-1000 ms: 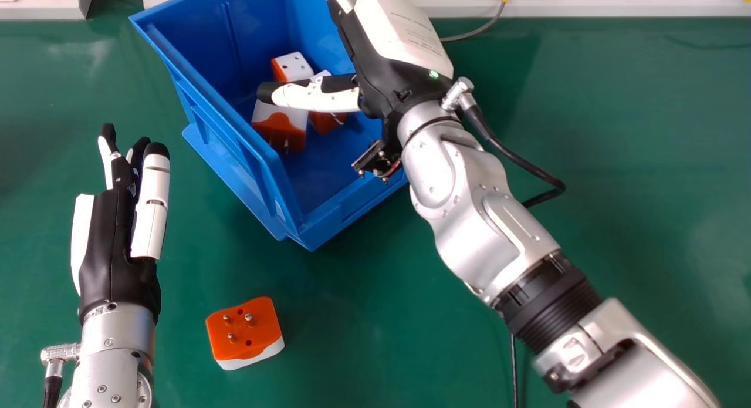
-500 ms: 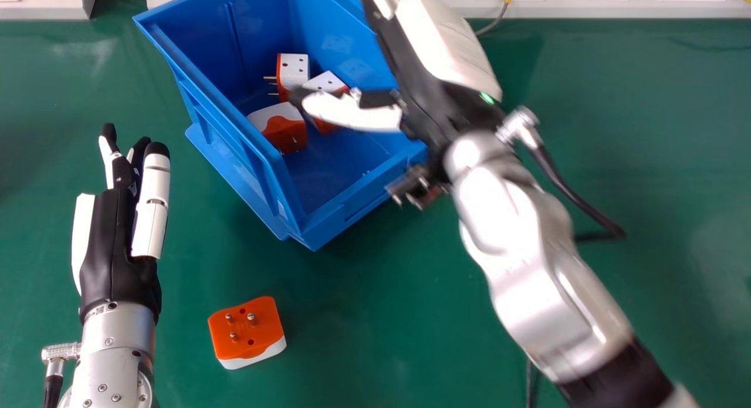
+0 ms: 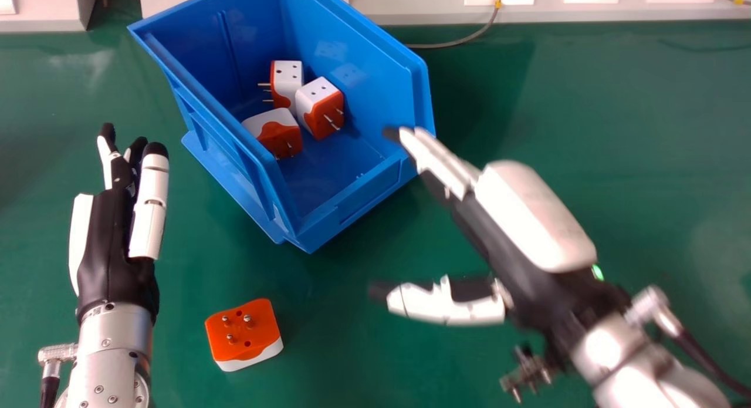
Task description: Pick all objects and put in blue box
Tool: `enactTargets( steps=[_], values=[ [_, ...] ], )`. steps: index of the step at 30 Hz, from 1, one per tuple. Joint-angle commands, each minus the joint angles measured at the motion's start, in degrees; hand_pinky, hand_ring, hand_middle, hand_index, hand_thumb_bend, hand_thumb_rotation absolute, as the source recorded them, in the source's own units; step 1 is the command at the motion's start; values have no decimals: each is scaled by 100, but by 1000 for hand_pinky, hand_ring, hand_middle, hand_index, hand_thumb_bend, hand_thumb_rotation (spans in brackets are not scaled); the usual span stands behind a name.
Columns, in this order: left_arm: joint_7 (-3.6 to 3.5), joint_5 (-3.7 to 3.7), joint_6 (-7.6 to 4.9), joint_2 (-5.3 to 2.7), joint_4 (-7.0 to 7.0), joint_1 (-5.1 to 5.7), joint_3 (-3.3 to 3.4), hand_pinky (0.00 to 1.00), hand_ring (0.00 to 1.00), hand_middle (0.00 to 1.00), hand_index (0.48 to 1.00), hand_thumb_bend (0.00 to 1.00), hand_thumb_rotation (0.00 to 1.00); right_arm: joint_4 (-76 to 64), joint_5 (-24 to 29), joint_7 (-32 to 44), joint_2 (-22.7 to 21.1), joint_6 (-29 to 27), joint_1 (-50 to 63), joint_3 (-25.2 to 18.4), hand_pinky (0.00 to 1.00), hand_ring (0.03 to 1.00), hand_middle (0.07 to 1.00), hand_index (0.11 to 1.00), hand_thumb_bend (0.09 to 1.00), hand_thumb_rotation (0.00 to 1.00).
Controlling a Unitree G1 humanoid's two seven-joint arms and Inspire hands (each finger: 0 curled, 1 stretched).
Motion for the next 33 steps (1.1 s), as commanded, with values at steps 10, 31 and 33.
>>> enactTargets(
  steps=[10,31,33],
  values=[
    [58,10,-294,69,235,-122,147,959,973,975,975,237,913,-485,-72,224,-246,-989,1051,-112,727,848,894,873,442,499],
    [24,35,-249,72,253,-206,92,957,972,973,973,235,909,505,-397,642,623,-1212,110,864,602,734,775,773,472,470],
    [9,14,-286,81,322,-231,105,957,972,973,973,238,908,675,-452,594,732,-1241,16,961,601,733,773,771,476,472]
  ],
)
